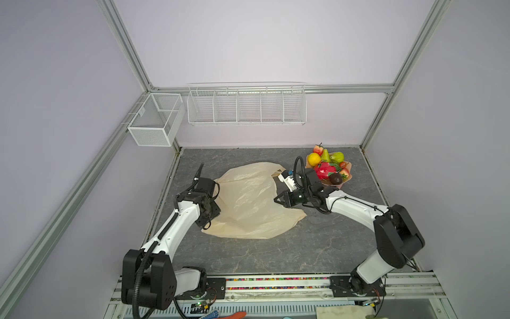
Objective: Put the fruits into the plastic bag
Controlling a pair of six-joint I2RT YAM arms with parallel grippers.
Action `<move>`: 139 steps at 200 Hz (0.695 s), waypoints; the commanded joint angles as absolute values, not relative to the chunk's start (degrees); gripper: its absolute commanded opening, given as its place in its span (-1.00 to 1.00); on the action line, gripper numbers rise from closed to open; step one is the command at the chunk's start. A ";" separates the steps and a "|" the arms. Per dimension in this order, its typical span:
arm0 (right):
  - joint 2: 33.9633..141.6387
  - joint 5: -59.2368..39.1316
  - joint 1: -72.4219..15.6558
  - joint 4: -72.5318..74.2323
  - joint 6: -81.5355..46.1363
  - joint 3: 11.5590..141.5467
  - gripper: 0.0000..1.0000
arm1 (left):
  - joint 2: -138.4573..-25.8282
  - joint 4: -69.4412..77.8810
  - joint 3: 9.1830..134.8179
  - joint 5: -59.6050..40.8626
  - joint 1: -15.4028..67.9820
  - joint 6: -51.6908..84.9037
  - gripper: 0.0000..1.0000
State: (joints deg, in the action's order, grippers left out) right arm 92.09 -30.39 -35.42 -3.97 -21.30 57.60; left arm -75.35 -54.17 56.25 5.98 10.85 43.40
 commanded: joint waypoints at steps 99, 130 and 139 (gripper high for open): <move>89.08 -19.47 -41.53 2.27 -23.71 54.21 -0.86 | -83.93 -55.87 79.59 -11.03 24.70 44.03 0.55; 88.87 -19.16 -41.87 2.46 -22.86 54.06 -0.86 | -95.23 -57.98 88.22 -10.17 28.99 42.86 0.55; 88.94 -19.16 -42.00 2.69 -22.68 54.14 -0.86 | -98.18 -58.45 90.75 -9.99 30.26 42.63 0.55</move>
State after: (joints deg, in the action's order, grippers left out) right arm 90.67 -19.90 -41.52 0.82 -24.18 54.98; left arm -92.62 -55.75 84.27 -9.26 27.77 43.22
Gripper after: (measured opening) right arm 0.071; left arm 0.776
